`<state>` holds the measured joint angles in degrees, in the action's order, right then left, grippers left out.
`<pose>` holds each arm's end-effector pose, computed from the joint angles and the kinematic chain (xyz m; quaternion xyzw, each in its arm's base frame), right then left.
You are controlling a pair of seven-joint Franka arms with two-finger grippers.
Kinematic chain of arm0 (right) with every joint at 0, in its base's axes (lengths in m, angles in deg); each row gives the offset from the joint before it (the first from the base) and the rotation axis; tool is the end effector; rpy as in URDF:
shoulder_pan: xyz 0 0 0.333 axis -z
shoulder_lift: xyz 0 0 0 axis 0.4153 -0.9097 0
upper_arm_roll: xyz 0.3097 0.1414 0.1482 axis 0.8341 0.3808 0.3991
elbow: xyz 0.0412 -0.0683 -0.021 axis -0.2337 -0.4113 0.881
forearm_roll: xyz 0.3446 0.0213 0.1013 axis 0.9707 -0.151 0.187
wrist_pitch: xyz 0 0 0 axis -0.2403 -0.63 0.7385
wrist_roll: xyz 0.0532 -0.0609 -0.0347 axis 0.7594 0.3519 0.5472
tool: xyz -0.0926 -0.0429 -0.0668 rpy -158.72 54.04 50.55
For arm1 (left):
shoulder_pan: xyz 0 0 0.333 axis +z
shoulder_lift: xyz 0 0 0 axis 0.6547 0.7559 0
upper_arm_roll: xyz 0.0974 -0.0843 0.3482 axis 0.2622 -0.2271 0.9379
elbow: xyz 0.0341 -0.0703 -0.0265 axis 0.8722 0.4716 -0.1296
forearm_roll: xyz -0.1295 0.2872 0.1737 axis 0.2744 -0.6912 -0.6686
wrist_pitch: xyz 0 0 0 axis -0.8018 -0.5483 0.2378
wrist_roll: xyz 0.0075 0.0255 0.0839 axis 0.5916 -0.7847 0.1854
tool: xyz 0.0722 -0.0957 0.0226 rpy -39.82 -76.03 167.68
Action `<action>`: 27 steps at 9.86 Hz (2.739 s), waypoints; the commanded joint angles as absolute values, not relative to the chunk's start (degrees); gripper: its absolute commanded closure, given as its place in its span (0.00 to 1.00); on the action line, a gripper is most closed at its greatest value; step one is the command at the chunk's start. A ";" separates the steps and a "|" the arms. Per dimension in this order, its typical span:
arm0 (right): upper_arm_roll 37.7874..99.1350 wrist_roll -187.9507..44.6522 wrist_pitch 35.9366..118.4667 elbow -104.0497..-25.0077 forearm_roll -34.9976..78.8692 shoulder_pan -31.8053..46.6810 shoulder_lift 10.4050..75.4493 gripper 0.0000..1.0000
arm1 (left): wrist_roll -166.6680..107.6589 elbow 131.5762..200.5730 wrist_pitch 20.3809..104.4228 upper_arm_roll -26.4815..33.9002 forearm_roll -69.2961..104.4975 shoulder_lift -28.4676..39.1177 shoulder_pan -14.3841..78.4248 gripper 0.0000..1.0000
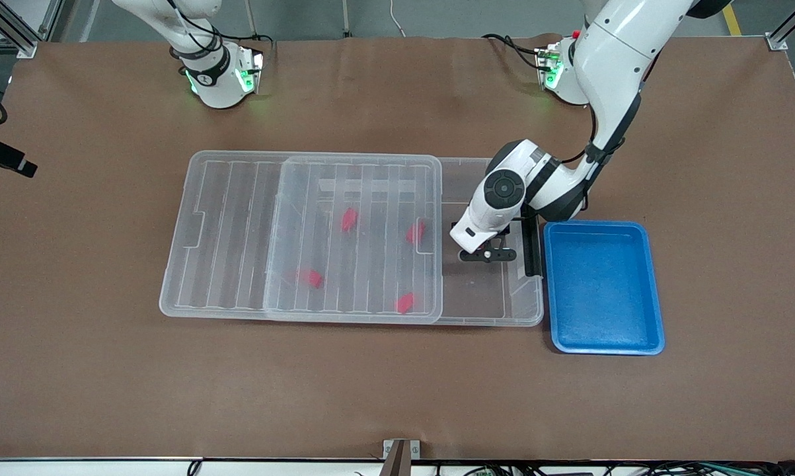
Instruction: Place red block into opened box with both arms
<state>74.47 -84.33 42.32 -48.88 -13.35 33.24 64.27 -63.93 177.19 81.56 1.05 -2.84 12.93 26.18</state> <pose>0.5118 -0.0693 0.6827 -0.9898 0.1355 0.0422 0.0147 0.5164 -0.3421 0.2514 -0.9984 0.0067 0.0554 0.0007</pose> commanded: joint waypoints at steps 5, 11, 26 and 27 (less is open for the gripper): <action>74.79 -83.54 42.09 -48.74 -12.54 34.29 64.28 0.00 | -64.19 174.55 81.56 0.59 -4.05 12.68 26.57 0.00; 74.79 -83.54 42.00 -48.83 -12.54 34.38 64.28 0.00 | -62.96 168.44 66.41 0.59 -3.69 1.42 28.23 0.00; 74.17 -57.78 80.32 -80.47 -11.22 28.59 57.69 1.00 | -26.66 155.12 30.85 12.26 8.43 -19.85 44.34 0.00; 74.17 -57.78 80.50 -80.47 -11.22 27.45 57.08 1.00 | -26.57 155.83 30.15 12.28 8.35 -20.47 44.24 0.00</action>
<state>74.26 -58.85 79.61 -79.07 -11.70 28.48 56.30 -27.17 151.32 30.37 11.31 7.74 -18.43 45.40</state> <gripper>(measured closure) 0.991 0.000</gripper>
